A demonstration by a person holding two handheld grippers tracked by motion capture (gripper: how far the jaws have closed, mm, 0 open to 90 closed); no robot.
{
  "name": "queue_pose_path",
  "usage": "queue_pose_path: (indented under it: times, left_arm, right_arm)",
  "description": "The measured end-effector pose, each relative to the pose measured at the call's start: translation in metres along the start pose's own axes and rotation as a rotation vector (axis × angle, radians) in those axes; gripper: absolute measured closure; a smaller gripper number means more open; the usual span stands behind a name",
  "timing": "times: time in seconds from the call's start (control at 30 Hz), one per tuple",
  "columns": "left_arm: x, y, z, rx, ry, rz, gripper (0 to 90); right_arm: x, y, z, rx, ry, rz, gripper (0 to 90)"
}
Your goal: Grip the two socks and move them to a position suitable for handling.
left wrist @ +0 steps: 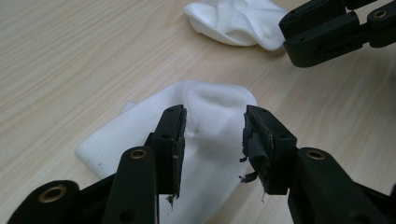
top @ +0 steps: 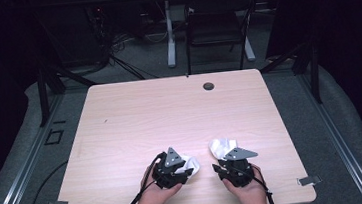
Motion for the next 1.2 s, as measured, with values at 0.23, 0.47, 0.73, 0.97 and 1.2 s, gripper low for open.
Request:
queue_pose_path:
  times: [0.23,0.47,0.73,0.97,1.2]
  left_arm:
    - [-0.003,0.014,0.006,0.071,0.019,-0.002,72.3]
    - [-0.004,0.016,0.01,0.074,0.025,0.0,88.2]
    - [-0.004,0.001,0.002,0.002,-0.037,0.039,89.0]
    - [0.003,-0.018,-0.003,-0.08,-0.098,0.064,89.1]
    - [0.002,-0.025,-0.002,-0.096,-0.076,0.061,89.1]
  right_arm:
    - [0.0,0.001,0.0,0.0,0.001,-0.007,68.4]
    - [0.001,0.002,-0.001,0.001,-0.008,-0.01,68.4]
    - [0.003,0.002,-0.001,0.0,-0.01,-0.015,67.5]
    - [0.023,0.006,-0.007,0.001,-0.033,-0.12,81.3]
    - [0.048,0.029,-0.014,0.045,-0.087,-0.188,90.0]
Point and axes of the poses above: each handheld gripper's, and its own axes: y roughly forward along the jaws, z roughly out of its underside, x roughly to its left, the point moved 4 cm from there along y, roughly forward along the jaws, and after that the axes turned 1 degree about z, right-handed, at the moved point
